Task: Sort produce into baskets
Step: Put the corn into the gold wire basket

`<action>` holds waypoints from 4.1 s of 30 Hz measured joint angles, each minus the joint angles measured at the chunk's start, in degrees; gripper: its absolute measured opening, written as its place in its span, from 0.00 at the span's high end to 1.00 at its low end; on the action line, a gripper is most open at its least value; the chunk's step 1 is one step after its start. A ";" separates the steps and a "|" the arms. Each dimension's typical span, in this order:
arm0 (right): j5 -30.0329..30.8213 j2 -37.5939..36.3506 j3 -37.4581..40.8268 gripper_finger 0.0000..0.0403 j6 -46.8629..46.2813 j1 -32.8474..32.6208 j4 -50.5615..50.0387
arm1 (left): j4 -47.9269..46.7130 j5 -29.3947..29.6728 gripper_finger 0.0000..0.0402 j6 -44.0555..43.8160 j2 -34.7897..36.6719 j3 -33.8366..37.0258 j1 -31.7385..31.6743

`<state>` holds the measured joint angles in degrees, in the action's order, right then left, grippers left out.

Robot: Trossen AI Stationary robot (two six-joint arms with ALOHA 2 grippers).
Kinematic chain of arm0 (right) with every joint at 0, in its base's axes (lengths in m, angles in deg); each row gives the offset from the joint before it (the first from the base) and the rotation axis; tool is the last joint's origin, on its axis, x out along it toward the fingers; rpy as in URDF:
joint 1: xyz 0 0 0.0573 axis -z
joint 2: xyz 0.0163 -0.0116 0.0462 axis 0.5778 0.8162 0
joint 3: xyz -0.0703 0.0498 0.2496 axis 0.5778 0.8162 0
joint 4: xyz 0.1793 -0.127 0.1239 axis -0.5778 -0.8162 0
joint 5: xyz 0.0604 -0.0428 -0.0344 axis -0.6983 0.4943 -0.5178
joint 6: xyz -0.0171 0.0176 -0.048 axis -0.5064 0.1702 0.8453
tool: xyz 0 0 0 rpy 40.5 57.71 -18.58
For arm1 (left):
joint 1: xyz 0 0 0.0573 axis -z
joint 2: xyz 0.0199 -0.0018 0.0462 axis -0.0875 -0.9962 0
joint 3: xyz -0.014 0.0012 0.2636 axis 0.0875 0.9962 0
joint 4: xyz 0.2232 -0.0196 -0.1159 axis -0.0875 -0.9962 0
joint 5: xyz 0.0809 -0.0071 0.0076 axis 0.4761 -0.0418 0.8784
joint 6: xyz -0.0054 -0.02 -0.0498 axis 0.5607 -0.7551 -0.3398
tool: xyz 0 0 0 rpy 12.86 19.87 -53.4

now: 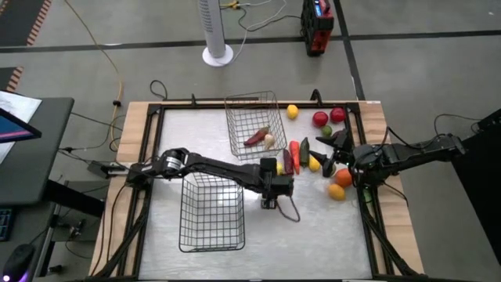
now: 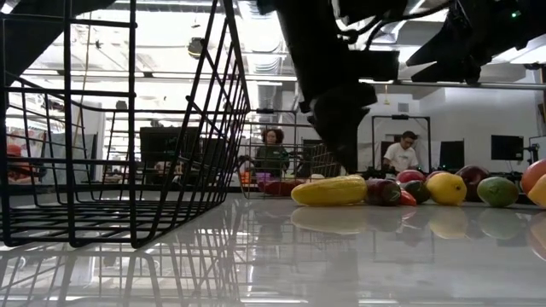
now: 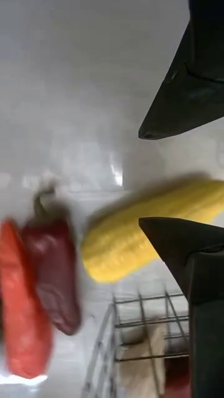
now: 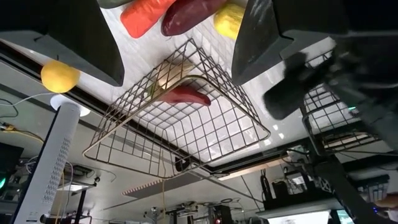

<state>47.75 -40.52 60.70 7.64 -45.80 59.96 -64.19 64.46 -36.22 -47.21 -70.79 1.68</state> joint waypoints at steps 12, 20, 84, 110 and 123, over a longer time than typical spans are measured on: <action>-0.02 0.00 0.00 0.19 0.03 0.02 -0.05 | 3.87 -1.32 0.49 -0.37 0.11 4.62 -3.32; -0.02 0.00 0.00 0.19 0.07 0.02 -0.07 | 4.08 0.32 0.51 2.51 0.31 6.26 -2.99; -0.02 -0.02 0.00 0.19 0.00 0.02 -0.87 | -2.76 -10.50 0.63 2.45 -1.92 2.90 -5.13; -0.02 3.14 0.00 0.19 -0.96 0.00 0.02 | -15.91 12.46 0.65 6.46 4.40 -14.37 -13.74; 0.07 8.24 0.00 0.19 -3.78 0.02 0.07 | -16.11 7.54 0.40 7.57 4.33 -8.26 -21.37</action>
<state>47.82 -32.28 60.70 3.87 -45.77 60.03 -80.31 71.99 -28.65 -42.89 -79.04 -19.69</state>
